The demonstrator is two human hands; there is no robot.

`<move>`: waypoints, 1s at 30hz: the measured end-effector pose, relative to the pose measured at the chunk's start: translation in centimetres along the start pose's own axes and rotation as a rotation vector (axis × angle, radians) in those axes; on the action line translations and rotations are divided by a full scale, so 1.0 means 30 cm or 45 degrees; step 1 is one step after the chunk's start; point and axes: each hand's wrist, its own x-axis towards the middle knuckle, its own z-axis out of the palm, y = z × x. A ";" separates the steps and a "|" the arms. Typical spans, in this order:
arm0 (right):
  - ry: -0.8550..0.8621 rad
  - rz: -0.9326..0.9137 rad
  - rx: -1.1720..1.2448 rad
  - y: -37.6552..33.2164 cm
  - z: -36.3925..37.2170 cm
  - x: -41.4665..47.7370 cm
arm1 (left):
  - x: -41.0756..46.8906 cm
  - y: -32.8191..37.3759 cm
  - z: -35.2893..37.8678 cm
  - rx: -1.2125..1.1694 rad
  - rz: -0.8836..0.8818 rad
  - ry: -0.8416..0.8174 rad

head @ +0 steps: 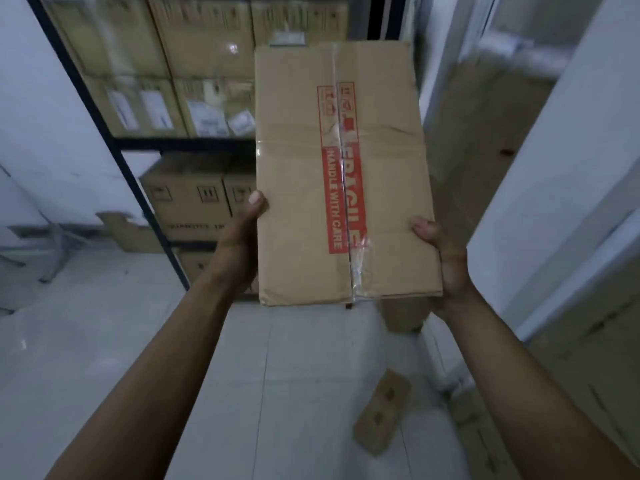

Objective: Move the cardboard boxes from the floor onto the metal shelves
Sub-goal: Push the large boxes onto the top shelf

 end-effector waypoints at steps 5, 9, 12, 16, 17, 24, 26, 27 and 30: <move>-0.118 -0.297 0.015 -0.256 0.157 0.163 | 0.107 0.245 -0.004 0.119 0.211 -0.085; -0.152 -0.432 -0.006 -0.424 0.245 0.294 | 0.219 0.434 -0.005 0.268 0.335 -0.073; -0.152 -0.506 -0.003 -0.547 0.289 0.407 | 0.340 0.579 0.022 0.340 0.452 -0.044; -0.279 -0.616 -0.003 -0.744 0.335 0.557 | 0.518 0.760 0.093 0.440 0.654 -0.009; -0.305 -0.664 -0.001 -0.796 0.342 0.596 | 0.566 0.802 0.115 0.477 0.694 -0.007; -0.291 -1.049 -0.133 -1.142 0.373 0.846 | 0.878 1.086 0.278 0.485 0.888 -0.031; -0.283 -1.137 -0.176 -1.218 0.382 0.908 | 0.951 1.162 0.319 0.491 0.971 0.017; -0.288 -1.180 -0.187 -1.252 0.387 0.939 | 0.990 1.203 0.336 0.483 1.011 0.019; -0.396 -1.349 -0.295 -1.341 0.413 1.013 | 1.090 1.338 0.388 0.424 1.055 -0.020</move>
